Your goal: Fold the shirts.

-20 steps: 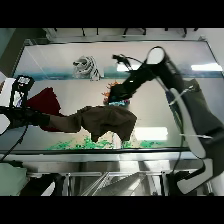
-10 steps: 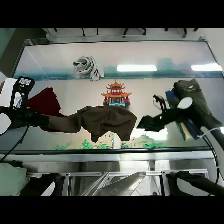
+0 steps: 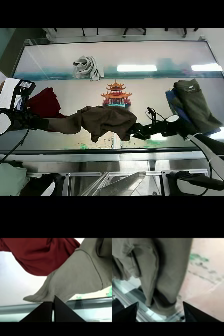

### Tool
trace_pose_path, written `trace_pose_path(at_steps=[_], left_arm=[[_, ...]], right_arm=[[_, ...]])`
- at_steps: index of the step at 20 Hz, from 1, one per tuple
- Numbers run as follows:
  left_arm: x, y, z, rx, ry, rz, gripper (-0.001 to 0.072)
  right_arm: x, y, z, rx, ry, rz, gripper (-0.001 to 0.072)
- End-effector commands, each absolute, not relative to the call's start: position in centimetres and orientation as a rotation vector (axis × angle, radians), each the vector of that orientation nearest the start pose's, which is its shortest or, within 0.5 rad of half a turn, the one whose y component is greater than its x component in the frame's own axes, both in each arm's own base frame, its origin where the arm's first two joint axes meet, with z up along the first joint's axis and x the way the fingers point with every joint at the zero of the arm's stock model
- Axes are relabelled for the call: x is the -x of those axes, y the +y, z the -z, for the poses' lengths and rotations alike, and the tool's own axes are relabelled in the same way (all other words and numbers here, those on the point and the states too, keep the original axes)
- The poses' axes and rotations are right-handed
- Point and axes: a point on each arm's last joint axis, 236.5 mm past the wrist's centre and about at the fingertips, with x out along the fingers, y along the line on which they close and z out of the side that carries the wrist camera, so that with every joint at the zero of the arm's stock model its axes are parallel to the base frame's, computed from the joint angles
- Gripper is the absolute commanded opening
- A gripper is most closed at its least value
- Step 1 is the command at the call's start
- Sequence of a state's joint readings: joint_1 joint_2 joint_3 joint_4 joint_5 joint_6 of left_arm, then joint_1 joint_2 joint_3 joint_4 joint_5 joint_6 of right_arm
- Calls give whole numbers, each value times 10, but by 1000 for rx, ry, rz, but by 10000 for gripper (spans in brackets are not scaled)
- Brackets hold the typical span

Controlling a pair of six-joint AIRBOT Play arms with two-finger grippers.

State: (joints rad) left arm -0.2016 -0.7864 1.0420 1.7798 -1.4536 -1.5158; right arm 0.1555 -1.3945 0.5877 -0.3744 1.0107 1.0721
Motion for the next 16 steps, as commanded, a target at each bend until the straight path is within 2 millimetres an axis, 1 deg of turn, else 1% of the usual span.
trace_pose_path(at_steps=[1, 2, 3, 4, 5, 6, 7, 8, 9, 10, 11, 12, 14, 16], left_arm=[[-264, -4, -107, -309, 1176, 38, 11], [-266, -5, -107, -307, 1170, 39, 11], [-267, -5, -108, -301, 1164, 34, 11], [-268, -5, -108, -300, 1158, 35, 11], [-269, -5, -109, -301, 1154, 35, 11], [-269, -5, -109, -301, 1153, 35, 11], [-270, -5, -109, -302, 1151, 35, 11], [-270, -4, -109, -305, 1149, 30, 11], [-270, -3, -110, -307, 1150, 26, 11], [-269, 0, -112, -295, 1145, 19, 11], [-266, 5, -117, -282, 1126, 2, 11], [-263, 12, -124, -264, 1101, -22, 11], [-249, 33, -146, -226, 1030, -87, 11], [-228, 51, -164, -209, 980, -139, 10]], right_arm=[[-269, 245, 90, -919, 1453, -607, 622], [-270, 247, 90, -916, 1446, -602, 619], [-271, 248, 89, -919, 1443, -602, 550], [-270, 249, 88, -922, 1446, -605, 417], [-268, 251, 85, -924, 1452, -625, 126], [-264, 252, 76, -926, 1452, -673, 28], [-261, 251, 60, -950, 1453, -728, 28], [-260, 247, 40, -977, 1438, -784, 28], [-261, 239, 18, -1004, 1406, -820, 27], [-265, 225, -5, -1027, 1362, -819, 27], [-269, 208, -23, -1023, 1318, -784, 27], [-270, 186, -39, -979, 1272, -732, 26], [-263, 143, -70, -818, 1202, -617, 26], [-257, 103, -101, -622, 1131, -458, 27]])
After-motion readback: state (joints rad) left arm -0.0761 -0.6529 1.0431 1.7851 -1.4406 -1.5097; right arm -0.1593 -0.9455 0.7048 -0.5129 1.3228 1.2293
